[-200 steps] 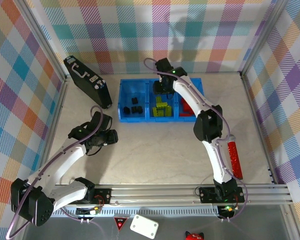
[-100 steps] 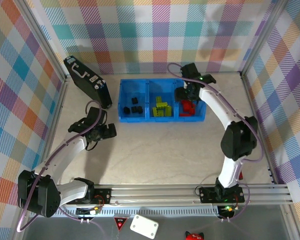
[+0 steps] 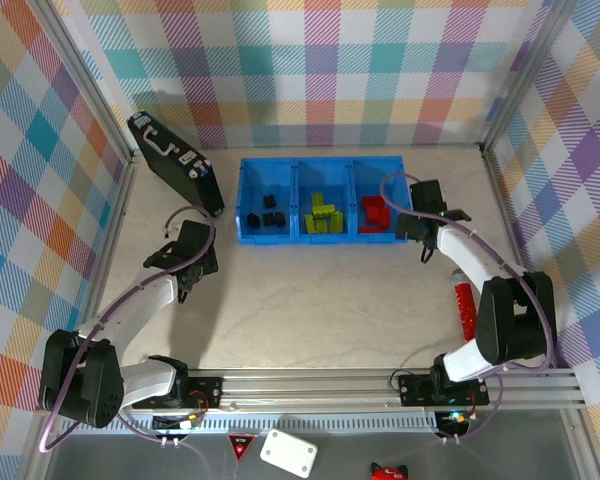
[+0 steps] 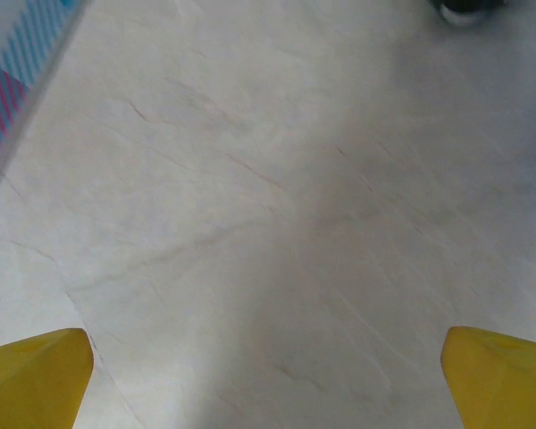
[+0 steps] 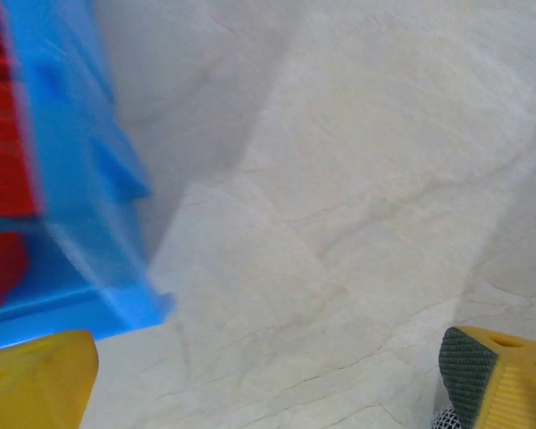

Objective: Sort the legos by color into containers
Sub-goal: Reset both arms

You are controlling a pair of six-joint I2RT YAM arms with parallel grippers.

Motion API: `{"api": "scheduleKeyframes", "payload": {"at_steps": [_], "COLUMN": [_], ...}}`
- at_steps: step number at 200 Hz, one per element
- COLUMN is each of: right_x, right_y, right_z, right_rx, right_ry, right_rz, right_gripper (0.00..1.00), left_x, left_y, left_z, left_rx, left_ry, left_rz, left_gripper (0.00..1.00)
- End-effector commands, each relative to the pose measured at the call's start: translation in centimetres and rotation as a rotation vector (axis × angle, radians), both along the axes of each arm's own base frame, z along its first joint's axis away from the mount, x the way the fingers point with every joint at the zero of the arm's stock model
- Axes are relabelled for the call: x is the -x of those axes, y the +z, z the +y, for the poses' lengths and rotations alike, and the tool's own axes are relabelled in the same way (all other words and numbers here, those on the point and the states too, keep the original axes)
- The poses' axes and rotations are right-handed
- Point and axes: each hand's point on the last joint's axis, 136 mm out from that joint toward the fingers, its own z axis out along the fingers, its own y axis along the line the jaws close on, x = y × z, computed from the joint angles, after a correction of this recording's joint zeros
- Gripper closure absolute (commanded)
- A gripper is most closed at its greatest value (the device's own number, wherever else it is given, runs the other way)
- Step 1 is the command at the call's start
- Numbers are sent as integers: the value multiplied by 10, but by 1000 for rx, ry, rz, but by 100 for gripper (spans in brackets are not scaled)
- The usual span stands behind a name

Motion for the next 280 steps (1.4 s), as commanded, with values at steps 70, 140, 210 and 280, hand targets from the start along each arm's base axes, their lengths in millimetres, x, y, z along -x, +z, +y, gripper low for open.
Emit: {"api": "scheduleKeyframes", "payload": {"at_steps": [70,140,210,280], "right_x": [-30,-25,-27,-28], "right_y": [-3,-1,-11,-13], "right_z": [-8,14,-4,-4], "right_rx": [51,-89,-100,-130], "right_ry": [73,284,195,209], "right_rz": [-450,-612,-610,-599], "right_gripper": [1,1,1,1], "left_x": [-62,-88,-103,-103], "left_y": [7,-21,-32,-32], "left_z": [8,-6,-28,-28], "left_rx": [-47,121,145,147], "left_ry": [-150,-267,-384,-383], "left_rz": [-448,-580,-473,-474], "left_gripper": [0,0,0,0]}}
